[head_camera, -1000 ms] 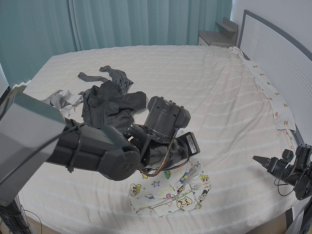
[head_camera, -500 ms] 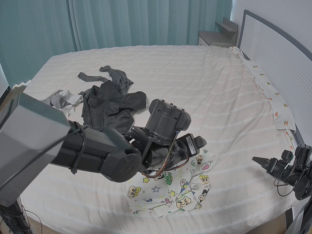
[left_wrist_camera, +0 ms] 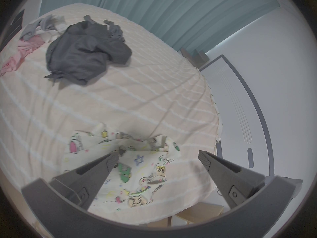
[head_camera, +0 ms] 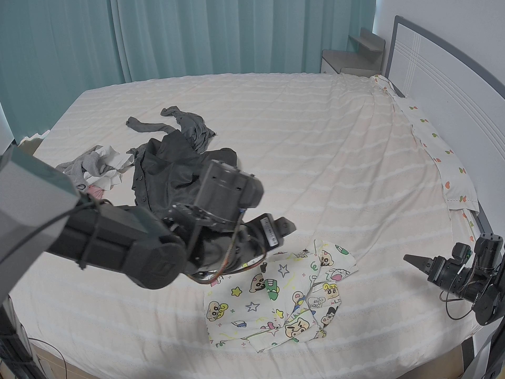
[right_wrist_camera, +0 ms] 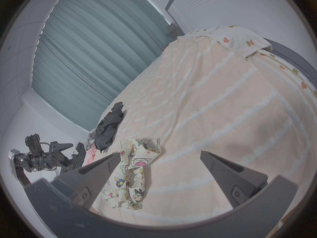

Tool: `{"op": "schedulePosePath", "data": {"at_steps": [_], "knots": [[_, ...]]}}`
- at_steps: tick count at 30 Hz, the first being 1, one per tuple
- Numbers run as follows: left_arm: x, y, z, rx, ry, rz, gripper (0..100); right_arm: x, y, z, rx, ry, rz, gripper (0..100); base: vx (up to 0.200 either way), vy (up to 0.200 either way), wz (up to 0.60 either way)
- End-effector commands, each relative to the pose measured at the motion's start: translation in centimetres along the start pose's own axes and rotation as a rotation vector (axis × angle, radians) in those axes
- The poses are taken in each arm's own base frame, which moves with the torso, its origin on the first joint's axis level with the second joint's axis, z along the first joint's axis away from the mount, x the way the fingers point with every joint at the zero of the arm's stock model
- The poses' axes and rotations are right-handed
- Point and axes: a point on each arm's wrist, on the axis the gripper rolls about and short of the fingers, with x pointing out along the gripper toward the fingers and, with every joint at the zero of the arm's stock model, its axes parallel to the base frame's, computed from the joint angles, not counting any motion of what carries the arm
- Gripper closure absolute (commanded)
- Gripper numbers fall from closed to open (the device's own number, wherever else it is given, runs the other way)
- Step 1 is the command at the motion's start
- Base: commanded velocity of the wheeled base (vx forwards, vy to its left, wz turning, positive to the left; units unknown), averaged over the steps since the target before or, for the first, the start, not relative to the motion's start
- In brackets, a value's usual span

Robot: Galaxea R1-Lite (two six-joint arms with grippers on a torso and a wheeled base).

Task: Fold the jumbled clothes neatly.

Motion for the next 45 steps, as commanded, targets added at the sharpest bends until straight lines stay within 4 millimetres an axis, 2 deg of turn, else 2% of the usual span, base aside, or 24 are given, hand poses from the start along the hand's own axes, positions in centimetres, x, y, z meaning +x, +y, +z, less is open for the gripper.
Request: {"op": "schedulePosePath", "data": {"at_steps": [1, 2, 4, 5, 7, 8, 9, 12, 13, 14, 17, 20, 25, 30, 36, 40, 45], "knots": [[-9.8, 5.6, 2.3, -0.104, -0.070, 0.006, 0, 2.7, 4.3, -1.1, -0.135, 0.013, 0.116, 0, 0.000, 0.000, 0.00], [-11.6, 7.1, 2.0, -0.133, -0.074, 0.012, 0, 4.2, 5.9, -1.1, -0.172, -0.018, 0.121, 0, 0.000, 0.000, 0.00], [-13.6, 9.6, 1.1, -0.197, -0.074, 0.045, 0, 6.5, 8.1, -2.3, -0.213, 0.006, 0.103, 0, 0.000, 0.000, 0.00], [-13.7, 9.7, 1.1, -0.203, -0.076, 0.049, 0, 6.7, 8.3, -2.4, -0.216, 0.012, 0.101, 0, 0.000, 0.000, 0.00], [-15.1, 12.9, 0.5, -0.307, -0.081, 0.090, 0, 8.5, 11.3, -4.0, -0.277, 0.077, 0.125, 0, 0.000, 0.000, 0.00], [-15.1, 13.0, 0.5, -0.312, -0.080, 0.088, 0, 8.6, 11.5, -4.1, -0.280, 0.082, 0.127, 0, 0.000, 0.000, 0.00], [-16.6, 14.9, 0.1, -0.380, -0.093, 0.061, 0, 9.5, 13.8, -4.5, -0.329, 0.104, 0.180, 0, 0.000, 0.000, 0.00], [-18.8, 16.8, -1.5, -0.448, -0.084, -0.018, 0, 10.4, 16.1, -5.4, -0.430, 0.155, 0.189, 0, 0.000, 0.000, 0.00], [-18.9, 17.0, -1.8, -0.452, -0.079, -0.025, 0, 10.5, 16.3, -5.6, -0.441, 0.163, 0.181, 0, 0.000, 0.000, 0.00], [-19.6, 17.9, -3.3, -0.462, -0.060, -0.051, 0, 11.4, 17.4, -6.2, -0.503, 0.178, 0.137, 0, 0.000, 0.000, 0.00], [-19.8, 18.6, -4.6, -0.464, -0.056, -0.064, 0, 13.0, 19.4, -6.1, -0.552, 0.134, 0.133, 0, 0.000, 0.000, 0.00], [-19.8, 18.8, -4.7, -0.470, -0.059, -0.061, 0, 13.4, 21.2, -5.9, -0.639, 0.127, 0.165, 0, 0.000, 0.000, 0.00], [-19.2, 19.3, -5.1, -0.487, -0.018, -0.037, 0, 14.3, 21.7, -7.5, -0.795, 0.209, 0.196, 0, 0.000, 0.000, 0.00], [-18.4, 20.0, -5.5, -0.494, -0.010, -0.025, 0, 16.6, 21.2, -8.9, -0.983, 0.234, 0.216, 0, 0.000, 0.000, 0.00], [-17.4, 20.6, -5.7, -0.504, 0.011, -0.005, 0, 17.4, 21.2, -9.5, -1.049, 0.335, 0.228, 0, 0.000, 0.000, 0.00], [-16.2, 21.2, -5.7, -0.523, 0.040, 0.029, 0, 17.8, 21.4, -8.7, -1.036, 0.351, 0.283, 0, 0.000, 0.000, 0.00], [-15.8, 21.6, -5.8, -0.523, 0.036, 0.028, 0, 17.9, 21.6, -8.4, -1.037, 0.381, 0.324, 0, 0.000, 0.000, 0.00]]}}
